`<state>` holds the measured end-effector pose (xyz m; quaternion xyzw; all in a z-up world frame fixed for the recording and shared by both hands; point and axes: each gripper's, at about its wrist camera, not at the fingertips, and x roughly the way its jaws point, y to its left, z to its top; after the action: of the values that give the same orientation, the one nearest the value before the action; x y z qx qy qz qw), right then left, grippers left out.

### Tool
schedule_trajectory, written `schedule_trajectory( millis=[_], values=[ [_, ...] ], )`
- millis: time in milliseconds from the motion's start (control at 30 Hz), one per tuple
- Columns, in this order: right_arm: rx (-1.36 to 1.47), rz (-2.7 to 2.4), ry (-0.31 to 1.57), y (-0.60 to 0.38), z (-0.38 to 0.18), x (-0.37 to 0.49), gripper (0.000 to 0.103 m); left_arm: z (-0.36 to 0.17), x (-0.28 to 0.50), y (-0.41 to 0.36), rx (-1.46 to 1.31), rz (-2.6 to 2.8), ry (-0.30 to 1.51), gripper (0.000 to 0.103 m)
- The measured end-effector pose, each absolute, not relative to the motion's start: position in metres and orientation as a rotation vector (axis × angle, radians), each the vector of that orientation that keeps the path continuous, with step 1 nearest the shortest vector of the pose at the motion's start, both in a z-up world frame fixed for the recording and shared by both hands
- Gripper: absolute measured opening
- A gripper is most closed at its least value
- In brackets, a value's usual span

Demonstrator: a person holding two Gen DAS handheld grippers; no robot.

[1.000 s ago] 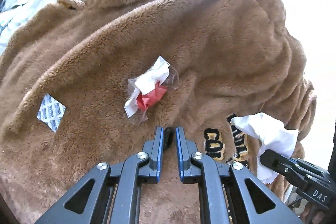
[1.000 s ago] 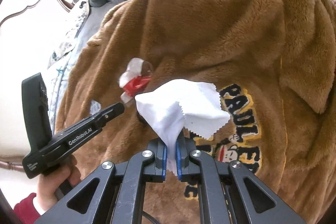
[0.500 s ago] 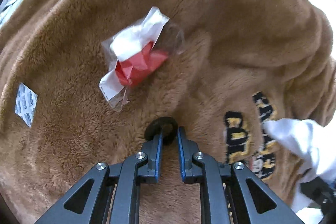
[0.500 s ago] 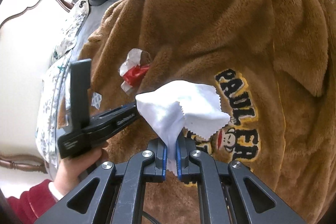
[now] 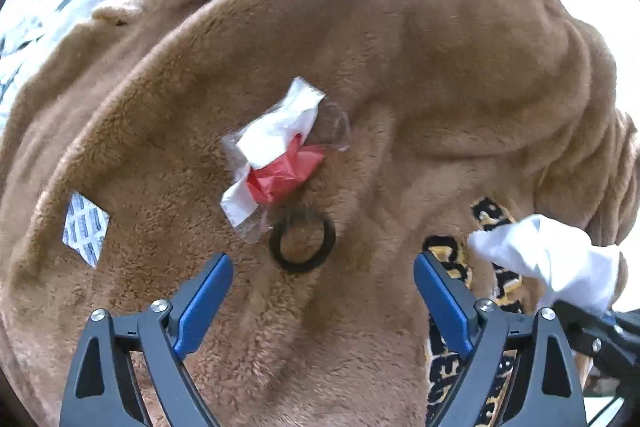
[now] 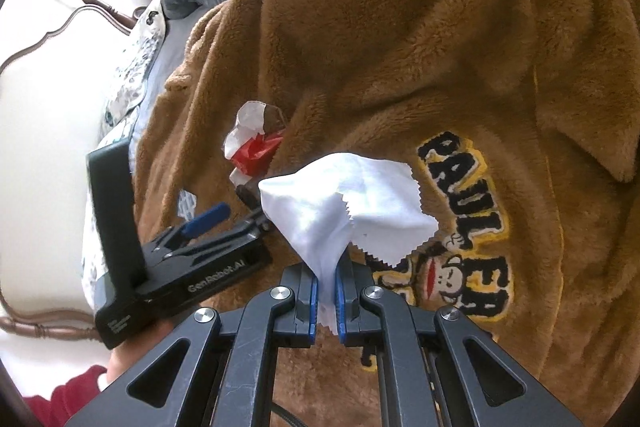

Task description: Collect trash

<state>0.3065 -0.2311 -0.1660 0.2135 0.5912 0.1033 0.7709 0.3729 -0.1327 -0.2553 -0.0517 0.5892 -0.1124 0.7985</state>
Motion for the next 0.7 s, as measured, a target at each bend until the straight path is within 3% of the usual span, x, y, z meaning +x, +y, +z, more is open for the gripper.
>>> schedule_trajectory(
  millis=[467,567,700],
  values=[
    [0.494,0.220,1.296,-0.234,-0.176,0.307,0.007,-0.289,0.398,-0.111,-0.266,-0.191,1.330,0.091],
    [0.479,0.233,1.304,-0.230,-0.177,0.308,0.007,-0.300,0.413,-0.111,-0.326,-0.184,1.334,0.087],
    [0.455,0.239,1.311,-0.227,-0.178,0.308,0.007,-0.311,0.424,-0.121,-0.287,-0.225,1.384,0.046]
  ],
)
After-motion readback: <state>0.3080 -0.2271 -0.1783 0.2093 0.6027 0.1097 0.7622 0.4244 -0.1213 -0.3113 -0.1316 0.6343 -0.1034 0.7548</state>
